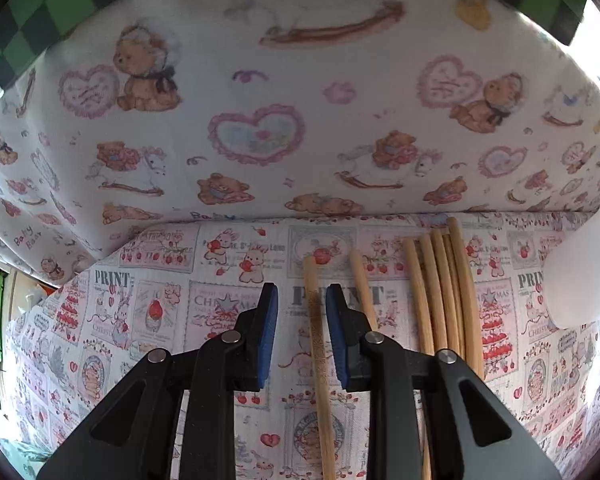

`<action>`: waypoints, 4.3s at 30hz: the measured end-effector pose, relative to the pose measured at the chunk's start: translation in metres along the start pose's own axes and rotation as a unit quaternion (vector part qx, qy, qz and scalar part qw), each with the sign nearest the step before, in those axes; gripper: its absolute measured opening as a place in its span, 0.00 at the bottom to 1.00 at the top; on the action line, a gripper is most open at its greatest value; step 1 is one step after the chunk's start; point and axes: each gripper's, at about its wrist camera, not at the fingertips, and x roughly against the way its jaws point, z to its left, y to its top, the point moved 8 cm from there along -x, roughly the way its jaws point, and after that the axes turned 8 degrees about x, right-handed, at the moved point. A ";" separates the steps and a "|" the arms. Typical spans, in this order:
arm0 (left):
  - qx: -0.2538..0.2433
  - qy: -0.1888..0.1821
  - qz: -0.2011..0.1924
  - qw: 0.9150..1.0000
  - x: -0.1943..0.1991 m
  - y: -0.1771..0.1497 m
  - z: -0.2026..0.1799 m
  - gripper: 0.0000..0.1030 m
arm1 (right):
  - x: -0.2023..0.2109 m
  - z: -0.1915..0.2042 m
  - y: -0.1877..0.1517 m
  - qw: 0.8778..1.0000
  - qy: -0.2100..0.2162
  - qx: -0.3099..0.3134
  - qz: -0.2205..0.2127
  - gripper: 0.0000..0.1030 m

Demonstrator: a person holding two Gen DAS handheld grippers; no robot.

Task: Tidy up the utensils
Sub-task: 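Grasp a wooden chopstick with the right tool while the left tool grasps another chopstick, then release a chopstick into the clear cup with the right tool while the left tool does too, then move both open tools back toward the remaining chopsticks, then grasp another chopstick with the right tool while the left tool grasps one too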

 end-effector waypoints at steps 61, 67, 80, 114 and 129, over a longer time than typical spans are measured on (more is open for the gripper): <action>-0.014 -0.231 -0.301 0.925 0.191 0.030 -0.171 0.06 | -0.092 -0.113 -0.089 0.952 -0.018 -0.124 0.279 0.08; -0.027 -0.222 -0.310 0.924 0.197 0.028 -0.168 0.20 | -0.095 -0.114 -0.094 0.949 -0.024 -0.126 0.289 0.08; -0.021 -0.148 -0.434 0.888 0.270 0.015 -0.092 0.91 | -0.058 -0.105 -0.038 0.981 -0.064 -0.062 0.173 0.76; 0.019 -0.049 -0.399 0.915 0.199 -0.060 0.029 1.00 | 0.001 0.017 -0.074 0.989 -0.008 0.012 0.149 0.88; 0.047 -0.026 -0.222 0.974 0.091 -0.057 0.047 1.00 | -0.060 0.050 -0.164 0.943 0.065 -0.022 0.326 0.61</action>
